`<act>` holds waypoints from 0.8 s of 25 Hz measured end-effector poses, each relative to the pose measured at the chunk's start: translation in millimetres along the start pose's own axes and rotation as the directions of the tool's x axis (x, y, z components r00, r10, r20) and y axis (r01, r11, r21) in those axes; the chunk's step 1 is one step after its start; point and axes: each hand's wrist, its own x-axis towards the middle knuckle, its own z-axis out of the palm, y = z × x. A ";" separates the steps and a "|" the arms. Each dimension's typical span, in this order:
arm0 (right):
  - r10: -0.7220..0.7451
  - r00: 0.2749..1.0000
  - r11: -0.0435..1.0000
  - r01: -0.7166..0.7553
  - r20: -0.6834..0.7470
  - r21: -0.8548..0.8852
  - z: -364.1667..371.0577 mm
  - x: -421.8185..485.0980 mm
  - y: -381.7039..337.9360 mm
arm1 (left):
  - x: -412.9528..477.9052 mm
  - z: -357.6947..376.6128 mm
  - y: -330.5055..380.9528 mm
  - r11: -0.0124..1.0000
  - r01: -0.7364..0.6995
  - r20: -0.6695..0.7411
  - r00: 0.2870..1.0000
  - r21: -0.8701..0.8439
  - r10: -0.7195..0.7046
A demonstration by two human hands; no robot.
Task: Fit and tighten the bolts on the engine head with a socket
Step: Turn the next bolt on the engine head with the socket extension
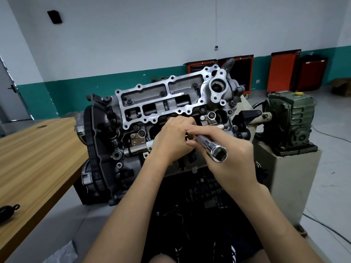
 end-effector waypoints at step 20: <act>-0.082 0.996 0.993 0.079 -0.026 -0.091 5.6 -5.8 1.8 | 2.5 1.7 -1.9 1.000 0.004 -0.003 1.000 -0.013 -0.004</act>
